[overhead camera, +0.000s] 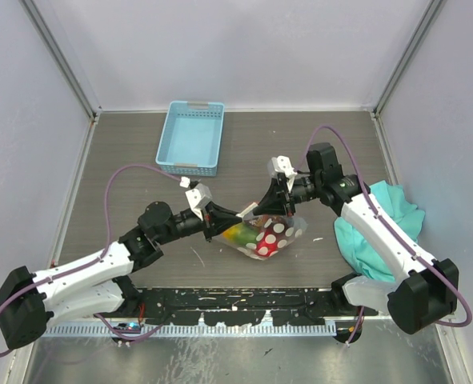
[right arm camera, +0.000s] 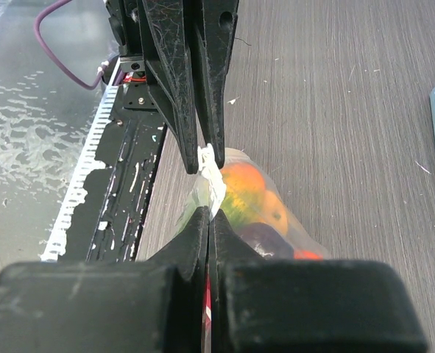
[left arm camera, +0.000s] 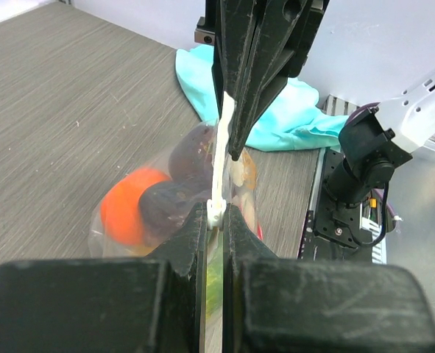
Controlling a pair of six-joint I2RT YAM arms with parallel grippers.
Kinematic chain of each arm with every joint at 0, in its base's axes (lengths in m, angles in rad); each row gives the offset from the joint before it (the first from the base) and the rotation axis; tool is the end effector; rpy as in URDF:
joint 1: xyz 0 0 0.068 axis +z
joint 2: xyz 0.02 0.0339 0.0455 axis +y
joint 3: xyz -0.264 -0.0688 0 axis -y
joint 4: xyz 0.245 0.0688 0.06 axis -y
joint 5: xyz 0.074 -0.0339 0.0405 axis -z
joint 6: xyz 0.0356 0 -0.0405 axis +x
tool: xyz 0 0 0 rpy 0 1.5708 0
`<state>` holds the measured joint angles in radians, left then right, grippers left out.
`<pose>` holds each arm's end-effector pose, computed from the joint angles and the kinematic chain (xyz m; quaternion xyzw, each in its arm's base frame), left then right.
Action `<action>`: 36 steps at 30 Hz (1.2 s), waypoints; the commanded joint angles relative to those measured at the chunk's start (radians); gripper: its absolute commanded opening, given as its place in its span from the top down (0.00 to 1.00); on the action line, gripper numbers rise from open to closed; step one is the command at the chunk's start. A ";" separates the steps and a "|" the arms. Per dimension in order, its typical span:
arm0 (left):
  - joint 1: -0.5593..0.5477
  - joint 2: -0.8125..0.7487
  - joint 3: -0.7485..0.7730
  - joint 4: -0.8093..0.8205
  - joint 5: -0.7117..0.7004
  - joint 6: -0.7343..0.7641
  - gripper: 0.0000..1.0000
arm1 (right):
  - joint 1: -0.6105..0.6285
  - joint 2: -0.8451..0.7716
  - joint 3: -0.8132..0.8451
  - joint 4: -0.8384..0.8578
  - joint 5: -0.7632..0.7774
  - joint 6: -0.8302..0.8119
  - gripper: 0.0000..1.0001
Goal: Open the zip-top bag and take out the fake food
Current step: Unzip the zipper food storage bag at the center of the board.
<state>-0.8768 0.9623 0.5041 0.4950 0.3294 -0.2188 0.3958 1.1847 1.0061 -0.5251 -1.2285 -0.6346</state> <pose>0.1338 -0.1788 0.2795 0.3329 0.6097 -0.4670 0.5471 0.2066 0.1227 0.3180 -0.5761 0.5260 0.4784 0.4032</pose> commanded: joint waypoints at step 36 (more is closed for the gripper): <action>0.018 -0.097 -0.076 0.008 -0.081 0.044 1.00 | -0.082 -0.023 0.052 -0.036 -0.016 -0.030 0.99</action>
<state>-0.8730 0.8932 0.4335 0.4656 0.2749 -0.1928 0.3294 1.1847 1.0119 -0.5598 -1.2404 -0.6529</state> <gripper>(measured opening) 0.046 0.036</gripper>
